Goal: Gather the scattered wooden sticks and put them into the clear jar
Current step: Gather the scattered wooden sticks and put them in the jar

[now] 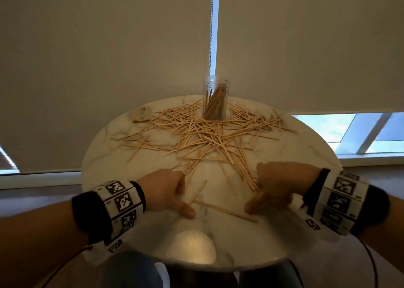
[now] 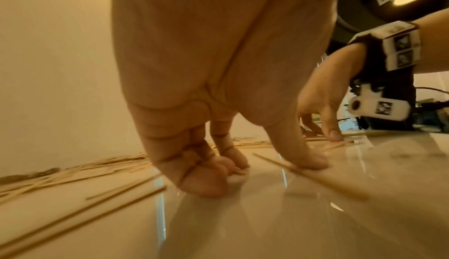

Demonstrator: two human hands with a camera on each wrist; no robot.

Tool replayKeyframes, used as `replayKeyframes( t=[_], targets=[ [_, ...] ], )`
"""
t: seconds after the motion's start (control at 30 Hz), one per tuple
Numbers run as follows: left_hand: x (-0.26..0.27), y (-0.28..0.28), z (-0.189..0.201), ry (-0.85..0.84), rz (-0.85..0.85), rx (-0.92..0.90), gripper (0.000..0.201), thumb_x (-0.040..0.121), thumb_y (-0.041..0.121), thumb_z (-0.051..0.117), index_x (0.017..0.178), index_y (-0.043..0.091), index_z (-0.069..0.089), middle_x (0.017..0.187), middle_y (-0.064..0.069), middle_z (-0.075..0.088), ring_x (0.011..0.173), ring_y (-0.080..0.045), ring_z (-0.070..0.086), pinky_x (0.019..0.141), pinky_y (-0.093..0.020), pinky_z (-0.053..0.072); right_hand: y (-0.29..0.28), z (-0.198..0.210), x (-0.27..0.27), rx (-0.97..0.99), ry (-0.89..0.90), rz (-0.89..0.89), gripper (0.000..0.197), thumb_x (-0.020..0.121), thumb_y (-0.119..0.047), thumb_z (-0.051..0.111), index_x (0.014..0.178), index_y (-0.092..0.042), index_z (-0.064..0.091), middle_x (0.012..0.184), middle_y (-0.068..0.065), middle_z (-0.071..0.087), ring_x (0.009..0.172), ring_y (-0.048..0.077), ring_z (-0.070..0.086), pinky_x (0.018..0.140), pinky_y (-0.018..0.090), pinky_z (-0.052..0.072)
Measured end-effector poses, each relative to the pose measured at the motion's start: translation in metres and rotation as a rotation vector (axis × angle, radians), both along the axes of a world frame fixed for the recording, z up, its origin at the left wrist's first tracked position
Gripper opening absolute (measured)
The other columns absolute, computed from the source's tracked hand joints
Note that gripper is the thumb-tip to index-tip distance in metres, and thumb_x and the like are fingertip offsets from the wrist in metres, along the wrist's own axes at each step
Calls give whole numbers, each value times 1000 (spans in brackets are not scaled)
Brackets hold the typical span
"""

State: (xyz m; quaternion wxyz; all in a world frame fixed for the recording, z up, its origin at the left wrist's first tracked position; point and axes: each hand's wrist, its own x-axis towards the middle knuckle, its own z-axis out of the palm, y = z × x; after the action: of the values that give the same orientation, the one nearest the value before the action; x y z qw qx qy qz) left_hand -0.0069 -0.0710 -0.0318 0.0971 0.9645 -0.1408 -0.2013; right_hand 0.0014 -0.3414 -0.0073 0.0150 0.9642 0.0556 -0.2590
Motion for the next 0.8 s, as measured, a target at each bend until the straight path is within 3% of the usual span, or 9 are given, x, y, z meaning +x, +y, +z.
replayKeyframes(
  t=[0.17, 0.27, 0.37, 0.43, 0.5, 0.57, 0.6, 0.67, 0.8],
  targets=[
    [34, 2, -1, -182, 16, -63, 29, 82, 40, 77, 106, 26, 68, 102, 9, 64, 96, -11, 59, 79, -24, 46, 9, -7, 19, 248, -54, -105, 44, 79, -43, 80, 95, -4, 69, 81, 9, 75, 70, 20, 75, 66, 31, 63],
    [44, 13, 0, -260, 86, -70, 31, 83, 43, 75, 108, 25, 66, 103, 8, 64, 95, -13, 60, 76, -25, 45, 11, -6, 28, 249, -96, -92, 36, 88, -36, 72, 93, -1, 73, 82, 10, 76, 73, 21, 74, 73, 33, 62],
    [44, 37, 11, -220, 169, -4, 51, 76, 56, 76, 114, 25, 61, 108, 7, 62, 96, -14, 57, 82, -29, 47, 13, -3, 25, 168, -95, -37, 72, 79, -73, 59, 83, -3, 73, 72, 5, 74, 68, 20, 70, 77, 33, 59],
    [42, 56, 17, -180, 192, 129, 61, 76, 53, 78, 123, 21, 57, 118, 1, 61, 105, -18, 56, 90, -30, 47, 16, -1, 18, 124, -41, 0, 106, 48, -99, 51, 88, -4, 73, 74, 5, 74, 71, 22, 70, 79, 34, 57],
    [38, 74, 19, -131, 218, 256, 64, 77, 50, 79, 129, 19, 55, 125, -2, 60, 111, -21, 57, 94, -32, 47, 21, 0, 9, 34, -8, 63, 122, 34, -101, 54, 110, -6, 65, 103, 7, 71, 91, 23, 67, 86, 37, 54],
    [33, 84, 17, -74, 250, 297, 57, 81, 46, 77, 128, 20, 57, 122, 0, 61, 108, -20, 59, 91, -30, 49, 28, -1, -1, -50, -8, 105, 128, 42, -92, 66, 135, -7, 45, 131, 8, 50, 109, 24, 55, 92, 34, 50],
    [32, 85, 15, -67, 262, 291, 51, 84, 42, 75, 126, 20, 58, 121, 0, 61, 107, -19, 60, 88, -29, 49, 31, -2, -4, -61, -21, 117, 128, 45, -87, 71, 141, -8, 37, 134, 9, 45, 110, 24, 53, 91, 32, 49],
    [31, 83, 11, -113, 251, 286, 36, 90, 34, 69, 122, 19, 60, 120, -1, 62, 108, -19, 58, 85, -26, 46, 31, -3, -3, -12, -47, 108, 118, 50, -78, 77, 137, -8, 39, 127, 7, 50, 104, 22, 55, 84, 29, 50],
    [40, 64, -1, -221, 232, 248, 18, 96, 23, 55, 112, 16, 61, 117, -7, 63, 104, -24, 59, 90, -35, 49, 24, -2, 15, 84, -64, 28, 65, 69, -58, 81, 106, -6, 66, 93, 6, 74, 71, 15, 64, 57, 24, 46]
  ],
)
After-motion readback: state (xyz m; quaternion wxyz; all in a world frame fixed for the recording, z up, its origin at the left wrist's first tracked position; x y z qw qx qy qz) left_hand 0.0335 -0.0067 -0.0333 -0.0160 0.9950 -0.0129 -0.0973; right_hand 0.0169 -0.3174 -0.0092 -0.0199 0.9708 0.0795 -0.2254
